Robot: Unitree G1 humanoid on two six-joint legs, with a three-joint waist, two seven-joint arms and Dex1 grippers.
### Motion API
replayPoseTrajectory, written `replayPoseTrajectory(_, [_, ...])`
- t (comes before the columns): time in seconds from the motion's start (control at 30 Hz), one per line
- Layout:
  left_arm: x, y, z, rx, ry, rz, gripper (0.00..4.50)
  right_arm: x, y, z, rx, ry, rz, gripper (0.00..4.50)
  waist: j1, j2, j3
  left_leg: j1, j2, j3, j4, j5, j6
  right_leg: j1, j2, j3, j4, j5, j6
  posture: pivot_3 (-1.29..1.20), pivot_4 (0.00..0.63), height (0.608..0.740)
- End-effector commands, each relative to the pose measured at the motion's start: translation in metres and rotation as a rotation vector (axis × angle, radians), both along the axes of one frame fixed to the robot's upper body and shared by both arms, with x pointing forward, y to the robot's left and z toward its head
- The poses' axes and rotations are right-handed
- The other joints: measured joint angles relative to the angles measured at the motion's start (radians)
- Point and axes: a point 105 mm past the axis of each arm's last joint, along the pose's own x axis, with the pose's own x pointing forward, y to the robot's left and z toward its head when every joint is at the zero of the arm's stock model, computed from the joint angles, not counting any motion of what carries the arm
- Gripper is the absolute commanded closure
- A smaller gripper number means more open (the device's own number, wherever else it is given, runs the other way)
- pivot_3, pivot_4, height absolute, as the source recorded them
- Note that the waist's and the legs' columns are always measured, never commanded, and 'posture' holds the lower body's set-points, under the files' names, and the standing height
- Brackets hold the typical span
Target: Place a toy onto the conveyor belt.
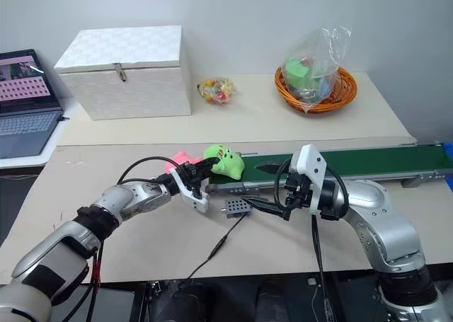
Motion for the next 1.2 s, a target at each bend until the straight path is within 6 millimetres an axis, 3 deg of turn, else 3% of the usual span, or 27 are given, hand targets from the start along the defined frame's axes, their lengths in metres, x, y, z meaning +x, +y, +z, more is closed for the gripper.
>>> replayPoseTrajectory(0.03, [0.002, 0.0, 0.009, -0.035, -0.005, -0.008, 1.6, -0.004, 0.0, 0.013, 0.012, -0.061, 0.008, 0.0, -0.003, 0.0, 0.0, 0.0, 0.0, 0.0, 0.0, 0.0, 0.0, 0.0, 0.0, 0.0, 0.0, 0.0, 0.0, 0.0, 0.15, 0.74])
replayPoseTrajectory(0.17, [0.006, 0.01, 0.011, -0.057, 0.03, 0.043, 0.14, -0.003, 0.001, 0.013, 0.013, -0.058, 0.016, 0.0, -0.009, 0.0, 0.0, 0.001, 0.0, 0.001, 0.0, 0.001, -0.001, 0.0, 0.0, 0.0, 0.002, 0.001, -0.001, 0.0, 0.15, 0.74])
replayPoseTrajectory(0.37, [0.005, 0.028, 0.036, -0.144, 0.051, 0.086, 0.14, -0.003, 0.0, 0.012, 0.005, -0.051, 0.025, 0.0, -0.017, 0.0, 0.0, 0.004, 0.001, 0.001, 0.001, 0.001, -0.002, -0.001, 0.0, 0.001, 0.009, 0.001, -0.001, 0.0, 0.15, 0.74])
replayPoseTrajectory(0.47, [0.004, 0.042, 0.04, -0.228, 0.215, 0.148, 0.14, -0.002, -0.001, 0.012, 0.002, -0.051, 0.024, 0.0, -0.016, 0.0, 0.0, 0.003, 0.0, 0.001, 0.001, 0.001, -0.002, -0.002, 0.0, 0.001, 0.013, 0.001, -0.001, 0.0, 0.15, 0.74])
replayPoseTrajectory(0.53, [0.005, 0.055, 0.039, -0.366, 0.443, 0.226, 0.14, -0.003, -0.001, 0.012, 0.0, -0.05, 0.024, 0.0, -0.018, 0.0, 0.0, 0.003, 0.0, 0.001, 0.001, 0.001, -0.001, -0.002, 0.0, 0.001, 0.014, 0.001, -0.001, 0.0, 0.15, 0.74])
replayPoseTrajectory(0.57, [-0.002, 0.056, 0.035, -0.483, 0.655, 0.225, 0.14, -0.003, -0.001, 0.012, -0.001, -0.049, 0.023, 0.0, -0.019, 0.0, 0.0, 0.003, 0.001, 0.001, 0.001, 0.001, -0.001, -0.002, 0.0, 0.001, 0.014, 0.001, -0.001, 0.0, 0.15, 0.74])
replayPoseTrajectory(0.63, [-0.024, 0.048, 0.045, -0.736, 1.038, 0.087, 0.14, -0.003, -0.002, 0.011, -0.001, -0.045, 0.02, 0.0, -0.029, 0.001, 0.0, 0.003, 0.001, 0.0, 0.002, 0.001, -0.001, -0.003, -0.001, 0.001, 0.015, 0.001, -0.001, 0.0, 0.15, 0.74])
replayPoseTrajectory(0.7, [-0.042, 0.045, 0.061, -0.875, 1.255, -0.043, 0.14, -0.003, -0.002, 0.01, -0.003, -0.041, 0.018, 0.0, -0.032, 0.001, 0.0, 0.002, 0.002, -0.004, 0.003, 0.0, 0.0, -0.004, -0.001, 0.002, 0.015, 0.001, -0.001, 0.0, 0.15, 0.74])
replayPoseTrajectory(0.8, [-0.066, 0.044, 0.073, -0.943, 1.469, -0.163, 0.14, -0.002, -0.003, 0.012, 0.007, -0.045, 0.011, 0.0, -0.032, 0.001, 0.0, 0.003, 0.002, -0.005, 0.004, 0.0, 0.0, -0.004, -0.001, 0.002, 0.014, 0.0, -0.001, 0.0, 0.15, 0.74])
replayPoseTrajectory(1.0, [-0.073, 0.052, 0.066, -0.935, 1.478, -0.103, 0.14, -0.002, -0.004, 0.012, 0.006, -0.04, 0.016, 0.0, -0.032, 0.001, 0.0, 0.018, 0.002, 0.0, 0.002, 0.0, 0.001, 0.01, 0.0, 0.002, 0.012, -0.001, -0.002, 0.0, 0.15, 0.74])
replayPoseTrajectory(1.2, [-0.077, 0.05, 0.066, -0.901, 1.468, -0.093, 0.14, -0.002, -0.003, 0.011, 0.007, -0.034, 0.023, 0.0, -0.026, 0.001, 0.0, 0.018, 0.002, 0.0, 0.002, 0.0, 0.001, 0.01, 0.0, 0.002, 0.011, -0.001, -0.002, 0.0, 0.15, 0.74])
